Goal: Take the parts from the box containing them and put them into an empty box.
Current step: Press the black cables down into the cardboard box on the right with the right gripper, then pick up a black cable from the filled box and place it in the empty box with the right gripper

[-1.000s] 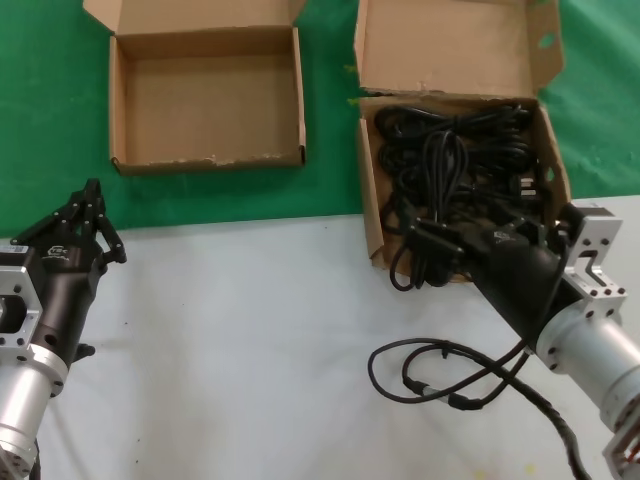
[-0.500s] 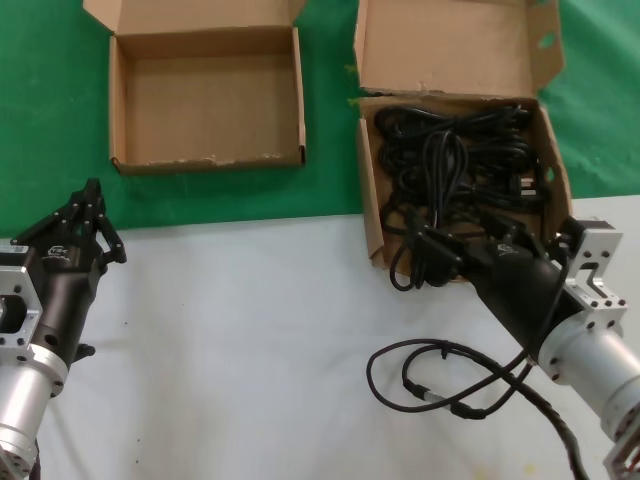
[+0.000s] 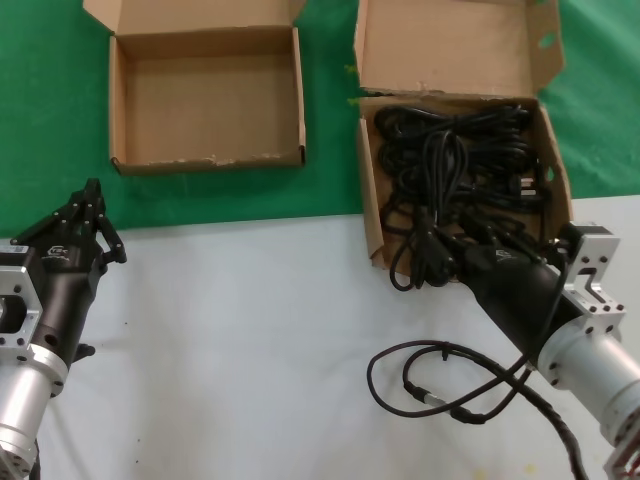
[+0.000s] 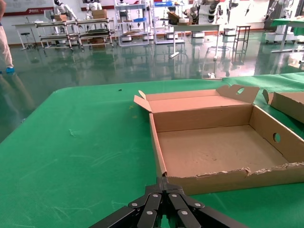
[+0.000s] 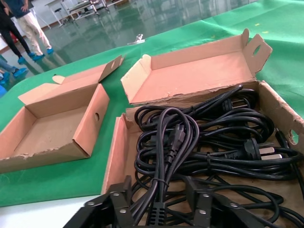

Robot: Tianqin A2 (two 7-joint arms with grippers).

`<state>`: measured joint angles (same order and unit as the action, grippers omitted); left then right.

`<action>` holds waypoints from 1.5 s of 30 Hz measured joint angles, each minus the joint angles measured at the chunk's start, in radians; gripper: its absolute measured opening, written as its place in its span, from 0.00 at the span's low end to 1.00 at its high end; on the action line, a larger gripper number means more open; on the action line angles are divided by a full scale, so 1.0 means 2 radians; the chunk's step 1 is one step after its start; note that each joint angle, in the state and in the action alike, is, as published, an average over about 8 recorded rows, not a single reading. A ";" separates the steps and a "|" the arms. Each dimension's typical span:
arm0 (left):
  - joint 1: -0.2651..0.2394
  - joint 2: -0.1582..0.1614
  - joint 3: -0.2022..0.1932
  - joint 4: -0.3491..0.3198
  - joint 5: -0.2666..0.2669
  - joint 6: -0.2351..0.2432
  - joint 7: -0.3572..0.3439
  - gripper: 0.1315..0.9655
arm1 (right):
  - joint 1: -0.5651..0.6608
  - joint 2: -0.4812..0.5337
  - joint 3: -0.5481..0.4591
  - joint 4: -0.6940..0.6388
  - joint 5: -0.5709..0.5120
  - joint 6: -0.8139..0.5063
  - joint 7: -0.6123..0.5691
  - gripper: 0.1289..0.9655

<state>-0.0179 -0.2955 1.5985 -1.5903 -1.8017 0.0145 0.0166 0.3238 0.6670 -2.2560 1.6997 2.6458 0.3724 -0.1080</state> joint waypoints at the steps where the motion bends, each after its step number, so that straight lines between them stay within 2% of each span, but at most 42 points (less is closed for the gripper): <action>1: 0.000 0.000 0.000 0.000 0.000 0.000 0.000 0.02 | 0.000 0.000 0.000 0.000 0.000 0.000 0.000 0.43; 3: 0.000 0.000 0.000 0.000 0.000 0.000 0.000 0.02 | 0.001 0.000 -0.001 -0.001 0.000 -0.001 0.000 0.37; 7: 0.000 0.000 0.000 0.000 0.000 0.000 0.000 0.02 | 0.004 -0.001 -0.003 -0.003 0.001 -0.002 0.000 0.37; 15: 0.000 0.000 0.000 0.000 0.000 0.000 0.000 0.02 | 0.007 -0.003 -0.007 -0.009 0.002 -0.004 0.000 0.17; 24: 0.000 0.000 0.000 0.000 0.000 0.000 0.000 0.02 | 0.008 0.001 -0.008 -0.002 0.004 0.001 -0.001 0.07; 34: 0.000 0.000 0.000 0.000 0.000 0.000 0.000 0.02 | 0.005 0.037 0.008 0.047 0.003 0.007 -0.006 0.06; 39: 0.000 0.000 0.000 0.000 0.000 0.000 0.000 0.02 | 0.007 0.061 0.020 0.072 -0.034 -0.014 -0.022 0.06; 45: 0.000 0.000 0.000 0.000 0.000 0.000 0.000 0.02 | 0.014 0.077 0.035 0.086 -0.140 -0.078 -0.071 0.06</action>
<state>-0.0179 -0.2955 1.5985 -1.5903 -1.8016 0.0145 0.0165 0.3509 0.8202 -2.1852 1.8708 2.3651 0.2160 -0.2491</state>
